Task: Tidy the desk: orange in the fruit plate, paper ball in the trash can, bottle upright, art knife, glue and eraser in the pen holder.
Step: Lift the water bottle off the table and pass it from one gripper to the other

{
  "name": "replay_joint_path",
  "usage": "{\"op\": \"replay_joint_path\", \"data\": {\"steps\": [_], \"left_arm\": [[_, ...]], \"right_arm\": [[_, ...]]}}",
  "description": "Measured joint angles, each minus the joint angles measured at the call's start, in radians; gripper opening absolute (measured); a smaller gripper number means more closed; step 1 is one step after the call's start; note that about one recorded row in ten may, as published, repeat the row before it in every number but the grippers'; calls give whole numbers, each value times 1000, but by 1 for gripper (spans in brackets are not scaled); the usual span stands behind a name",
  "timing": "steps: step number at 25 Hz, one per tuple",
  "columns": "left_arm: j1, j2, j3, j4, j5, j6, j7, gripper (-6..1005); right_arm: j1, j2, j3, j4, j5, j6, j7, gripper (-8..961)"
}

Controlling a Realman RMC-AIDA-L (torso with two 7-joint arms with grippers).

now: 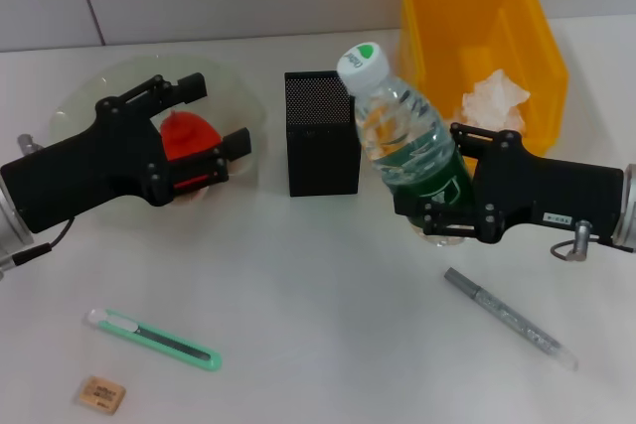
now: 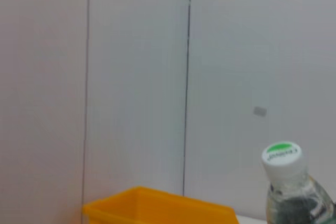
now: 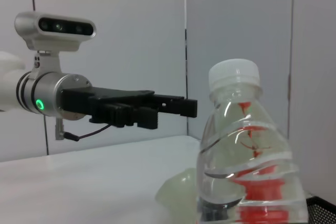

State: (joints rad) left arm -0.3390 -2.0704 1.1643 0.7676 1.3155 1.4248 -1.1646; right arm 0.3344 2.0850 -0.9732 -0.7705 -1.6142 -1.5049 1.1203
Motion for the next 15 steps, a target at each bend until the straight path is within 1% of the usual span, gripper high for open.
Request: {"op": "replay_joint_path", "data": {"steps": [10, 11, 14, 15], "left_arm": [[6, -1, 0, -63, -106, 5, 22, 711], [4, -1, 3, -86, -131, 5, 21, 710], [4, -1, 3, -86, -131, 5, 21, 710], [-4, -1, 6, -116, -155, 5, 22, 709]], "right_arm": [[31, 4, -51, -11, 5, 27, -5, 762], [31, 4, -51, -11, 5, 27, -5, 762], [35, 4, -53, -11, 8, 33, -11, 762], [38, 4, -54, -10, 16, 35, -20, 762]]}}
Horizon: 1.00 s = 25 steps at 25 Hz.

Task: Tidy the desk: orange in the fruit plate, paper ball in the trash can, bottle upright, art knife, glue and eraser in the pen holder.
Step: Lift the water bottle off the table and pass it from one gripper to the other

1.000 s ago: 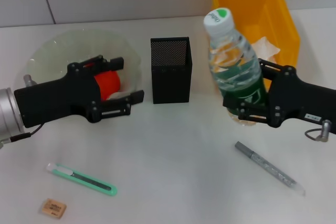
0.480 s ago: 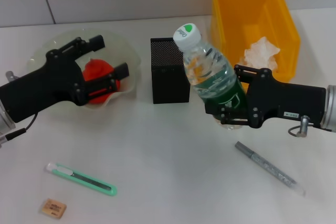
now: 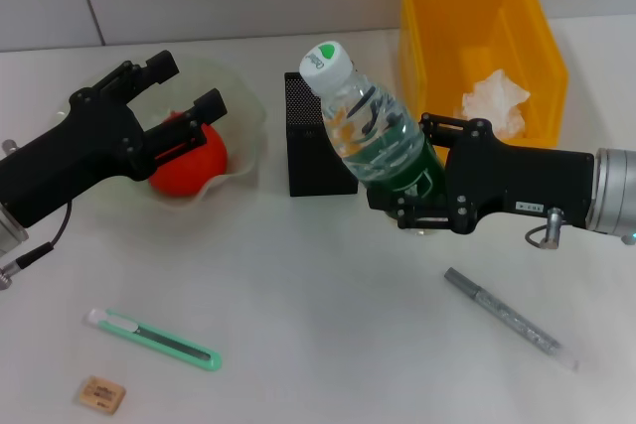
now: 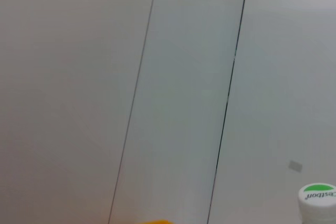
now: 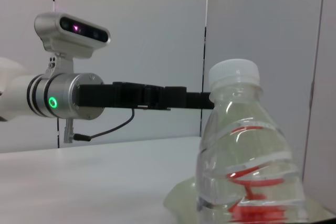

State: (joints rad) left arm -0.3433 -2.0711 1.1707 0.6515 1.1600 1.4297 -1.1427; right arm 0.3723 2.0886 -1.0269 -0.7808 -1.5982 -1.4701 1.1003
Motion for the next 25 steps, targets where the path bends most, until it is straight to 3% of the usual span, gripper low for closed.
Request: {"op": "replay_joint_path", "data": {"steps": [8, 11, 15, 25], "left_arm": [[-6, -2, 10, -41, -66, 21, -33, 707], [-4, -3, 53, -43, -123, 43, -61, 706], [-11, -3, 128, -62, -188, 49, -72, 705], [-17, -5, 156, -80, -228, 52, -76, 703]], "right_arm": [[9, 1, -1, 7, 25, 17, -25, 762], [11, 2, -5, 13, 46, 27, -38, 762], [16, 2, -41, 15, 71, 66, -40, 762], [51, 1, -120, 26, 103, 135, -40, 762]]}}
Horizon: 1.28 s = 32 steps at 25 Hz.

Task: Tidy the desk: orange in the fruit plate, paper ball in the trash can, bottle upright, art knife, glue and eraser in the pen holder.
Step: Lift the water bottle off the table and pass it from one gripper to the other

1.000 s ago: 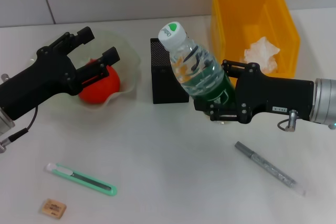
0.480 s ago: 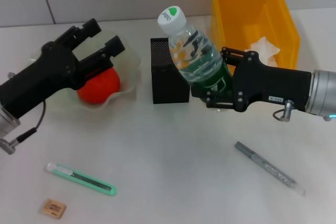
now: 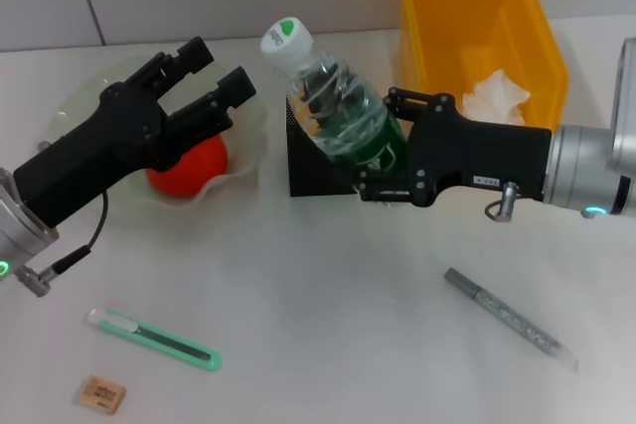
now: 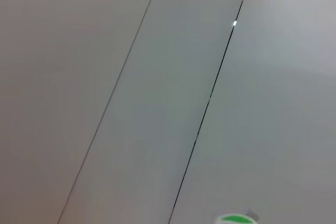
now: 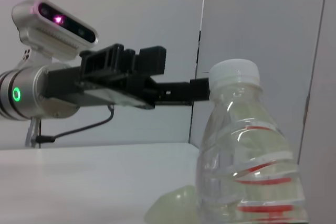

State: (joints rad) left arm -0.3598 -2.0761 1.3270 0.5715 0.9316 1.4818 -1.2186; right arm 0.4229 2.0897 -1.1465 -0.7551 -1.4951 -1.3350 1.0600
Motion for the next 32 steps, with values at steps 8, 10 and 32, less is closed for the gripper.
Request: {"op": "replay_joint_path", "data": {"steps": [8, 10, 32], "left_arm": [[-11, -1, 13, -12, -1, 2, -1, 700], [-12, -1, 17, -12, -1, 3, -1, 700], [-57, -3, 26, -66, -26, -5, -15, 694]], "right_arm": [[26, 0, -23, 25, 43, 13, -22, 762], [30, 0, -32, 29, 51, 13, -26, 761], [39, 1, -93, 41, 75, 26, -26, 762]]}}
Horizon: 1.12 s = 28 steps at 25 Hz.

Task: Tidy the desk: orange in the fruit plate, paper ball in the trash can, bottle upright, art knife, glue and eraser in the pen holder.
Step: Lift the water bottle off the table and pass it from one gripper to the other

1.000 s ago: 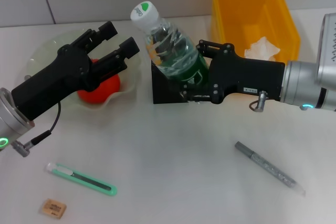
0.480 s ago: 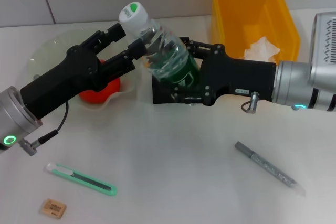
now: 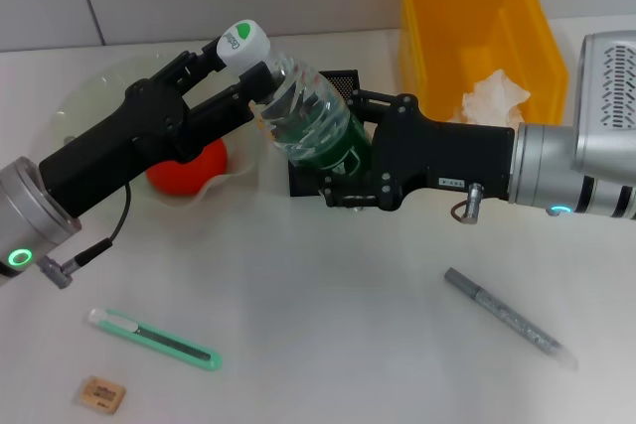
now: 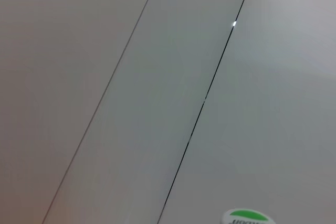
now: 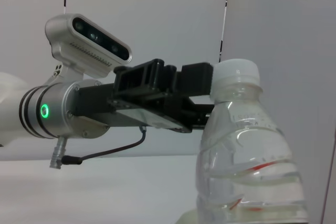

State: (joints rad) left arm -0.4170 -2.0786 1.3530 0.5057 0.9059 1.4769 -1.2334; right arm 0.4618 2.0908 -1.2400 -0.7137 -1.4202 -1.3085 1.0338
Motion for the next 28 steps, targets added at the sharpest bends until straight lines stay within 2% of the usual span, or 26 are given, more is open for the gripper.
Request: {"op": "replay_joint_path", "data": {"steps": [28], "left_arm": [[-19, 0, 22, 1, -24, -5, 6, 686]], "right_arm": [[14, 0, -21, 2, 11, 17, -3, 761]]}}
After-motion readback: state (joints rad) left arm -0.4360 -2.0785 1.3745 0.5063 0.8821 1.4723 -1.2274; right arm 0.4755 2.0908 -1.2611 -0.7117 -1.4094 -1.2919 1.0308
